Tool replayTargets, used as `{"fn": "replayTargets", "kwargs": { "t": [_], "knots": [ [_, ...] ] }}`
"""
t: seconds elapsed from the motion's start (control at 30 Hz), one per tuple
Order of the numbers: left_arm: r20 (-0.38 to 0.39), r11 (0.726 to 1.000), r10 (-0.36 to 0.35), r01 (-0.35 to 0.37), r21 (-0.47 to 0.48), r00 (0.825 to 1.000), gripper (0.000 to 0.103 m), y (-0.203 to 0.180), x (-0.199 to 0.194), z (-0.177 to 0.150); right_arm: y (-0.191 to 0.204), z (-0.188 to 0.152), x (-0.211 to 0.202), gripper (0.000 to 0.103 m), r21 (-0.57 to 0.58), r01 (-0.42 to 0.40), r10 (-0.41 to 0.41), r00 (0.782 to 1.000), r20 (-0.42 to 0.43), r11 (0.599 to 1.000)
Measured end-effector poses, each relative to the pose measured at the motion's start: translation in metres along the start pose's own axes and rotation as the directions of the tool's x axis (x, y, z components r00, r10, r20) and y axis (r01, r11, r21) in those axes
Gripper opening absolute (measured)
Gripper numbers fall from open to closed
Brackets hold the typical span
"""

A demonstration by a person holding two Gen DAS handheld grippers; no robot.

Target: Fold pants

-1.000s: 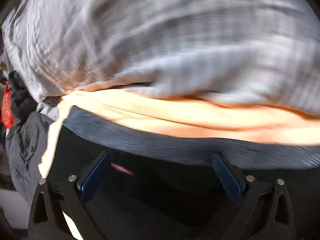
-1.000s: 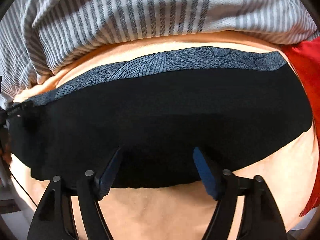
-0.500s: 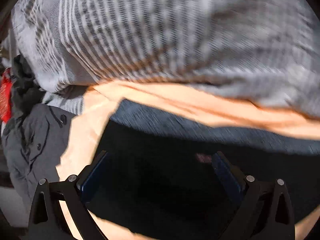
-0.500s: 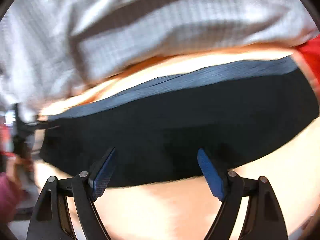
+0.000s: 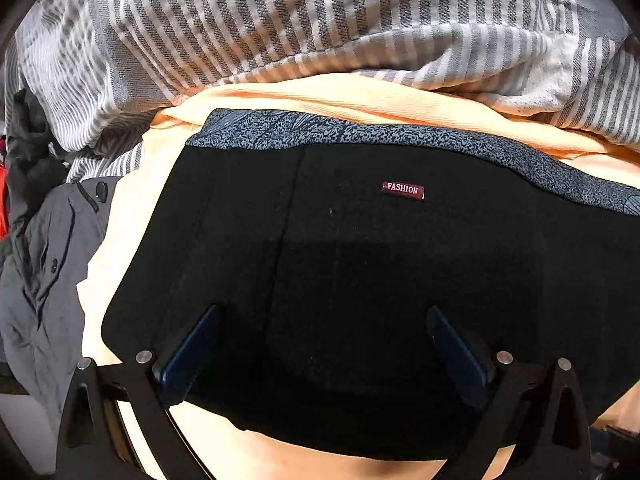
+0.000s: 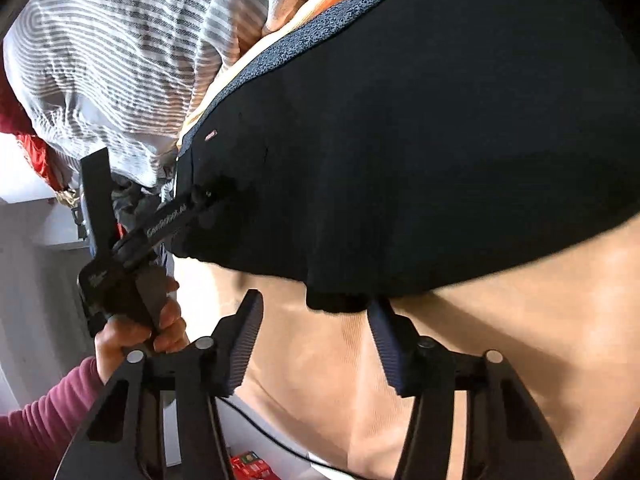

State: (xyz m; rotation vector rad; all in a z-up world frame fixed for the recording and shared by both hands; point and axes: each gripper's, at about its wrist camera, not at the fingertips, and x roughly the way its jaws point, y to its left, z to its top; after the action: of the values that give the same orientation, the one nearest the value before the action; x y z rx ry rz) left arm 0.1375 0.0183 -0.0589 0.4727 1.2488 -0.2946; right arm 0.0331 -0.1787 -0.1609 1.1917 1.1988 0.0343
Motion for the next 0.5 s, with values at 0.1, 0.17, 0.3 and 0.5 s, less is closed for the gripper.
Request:
{"fn": "replayTargets", "kwargs": {
  "t": [0.1,0.17,0.3,0.5],
  "knots": [
    [0.006,1.0,-0.007,0.007,-0.008,1.0,0.103,0.002,0.002,0.0,-0.003,0.006,-0.004,0.042,0.044,-0.004,0.004,1.0,-0.014,0.999],
    [0.006,1.0,-0.001,0.001,-0.002,1.0,0.103,0.004,0.005,0.001,-0.008,0.008,-0.01,0.013,0.073,0.019,-0.017,0.999,-0.027,0.997],
    [0.009,1.0,-0.004,0.004,-0.002,1.0,0.103,-0.003,-0.001,-0.001,-0.001,-0.004,-0.011,0.006,0.025,0.066,-0.065,0.997,-0.039,0.998],
    [0.002,1.0,-0.015,0.015,-0.007,1.0,0.103,0.002,0.0,0.0,-0.007,-0.032,-0.016,0.0,-0.011,0.107,-0.107,0.989,-0.105,0.994]
  ]
}}
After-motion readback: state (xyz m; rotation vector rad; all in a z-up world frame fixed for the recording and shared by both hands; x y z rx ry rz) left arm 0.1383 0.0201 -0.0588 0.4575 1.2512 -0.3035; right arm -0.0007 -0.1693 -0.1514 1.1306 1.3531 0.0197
